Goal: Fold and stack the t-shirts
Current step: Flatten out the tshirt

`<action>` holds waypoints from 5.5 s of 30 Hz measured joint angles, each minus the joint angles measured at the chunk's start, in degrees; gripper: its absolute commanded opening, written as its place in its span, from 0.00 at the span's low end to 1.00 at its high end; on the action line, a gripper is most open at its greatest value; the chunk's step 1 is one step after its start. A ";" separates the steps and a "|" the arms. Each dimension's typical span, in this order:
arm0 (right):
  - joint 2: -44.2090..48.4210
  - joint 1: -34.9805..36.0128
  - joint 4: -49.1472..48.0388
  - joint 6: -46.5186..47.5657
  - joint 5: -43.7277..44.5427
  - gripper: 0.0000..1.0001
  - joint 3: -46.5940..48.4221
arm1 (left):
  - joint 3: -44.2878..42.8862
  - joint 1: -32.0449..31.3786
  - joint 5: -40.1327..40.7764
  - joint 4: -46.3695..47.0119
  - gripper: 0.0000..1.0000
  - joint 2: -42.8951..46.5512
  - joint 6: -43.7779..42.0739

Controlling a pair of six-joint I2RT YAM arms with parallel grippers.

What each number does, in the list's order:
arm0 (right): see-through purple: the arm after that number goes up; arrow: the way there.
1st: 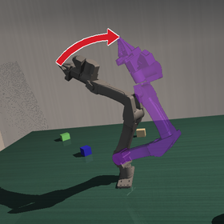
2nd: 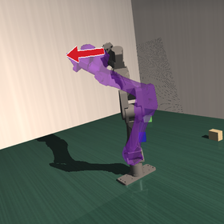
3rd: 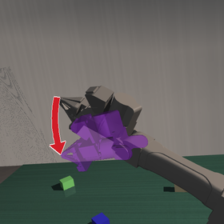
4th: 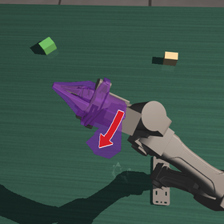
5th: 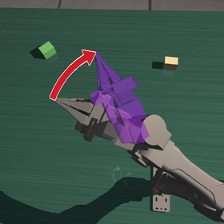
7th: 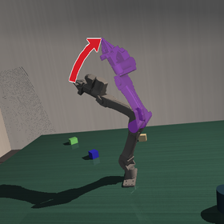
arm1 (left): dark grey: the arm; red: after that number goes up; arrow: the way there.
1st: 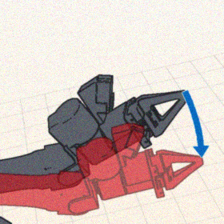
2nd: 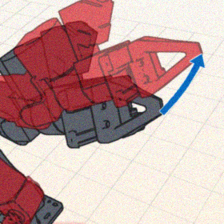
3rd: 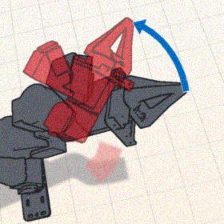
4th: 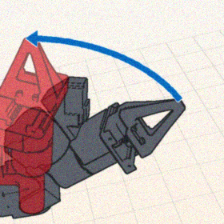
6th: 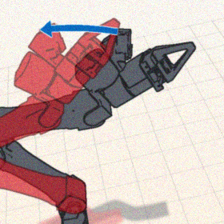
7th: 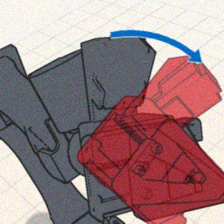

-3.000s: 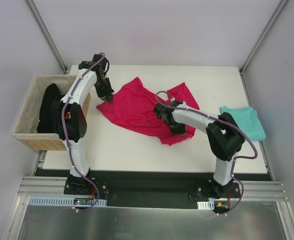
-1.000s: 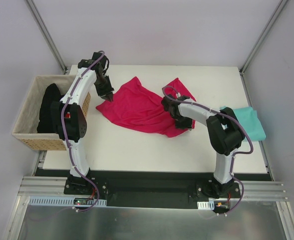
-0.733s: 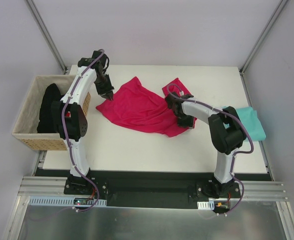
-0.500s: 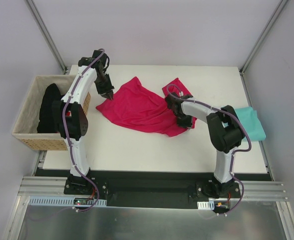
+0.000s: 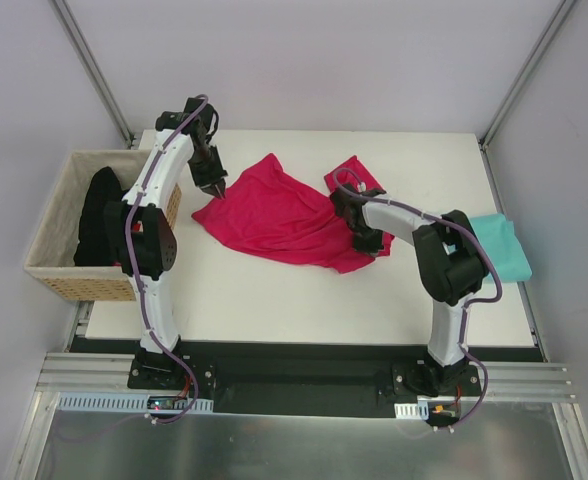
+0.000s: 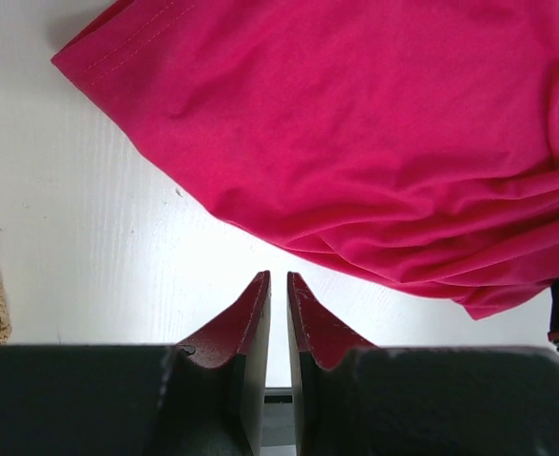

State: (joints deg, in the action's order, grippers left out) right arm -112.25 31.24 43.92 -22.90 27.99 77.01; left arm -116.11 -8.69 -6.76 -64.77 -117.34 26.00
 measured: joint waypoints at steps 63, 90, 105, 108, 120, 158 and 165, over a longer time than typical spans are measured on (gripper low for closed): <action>6.86 -6.49 14.40 13.57 12.28 0.01 29.53 | 12.41 0.00 6.05 3.28 0.11 -0.70 -0.04; 4.72 -6.80 15.15 15.04 12.09 0.01 34.40 | 18.60 -0.02 6.82 6.64 0.22 -3.08 -1.75; 4.70 -6.84 15.54 14.45 11.67 0.01 34.53 | 17.42 -0.02 3.80 6.82 0.22 -6.91 -3.65; 4.70 -6.84 15.54 14.38 11.67 0.01 34.53 | 17.25 -0.02 3.80 6.60 0.22 -7.63 -4.35; 4.70 -6.84 15.54 13.92 11.63 0.01 34.53 | 17.27 -0.02 3.80 5.51 0.00 -9.14 -5.42; 4.70 -6.91 15.96 13.73 11.65 0.01 34.95 | 1.70 0.02 1.53 1.95 0.00 -1.66 -3.45; 4.72 -7.15 15.93 13.97 12.59 0.01 34.95 | -0.81 0.04 3.08 1.20 0.00 -0.35 -2.69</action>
State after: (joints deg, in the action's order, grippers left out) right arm -107.53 24.10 59.86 -8.93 40.58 111.96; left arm -116.92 -8.64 -3.68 -63.57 -117.69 23.31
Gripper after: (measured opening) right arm 0.017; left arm 0.003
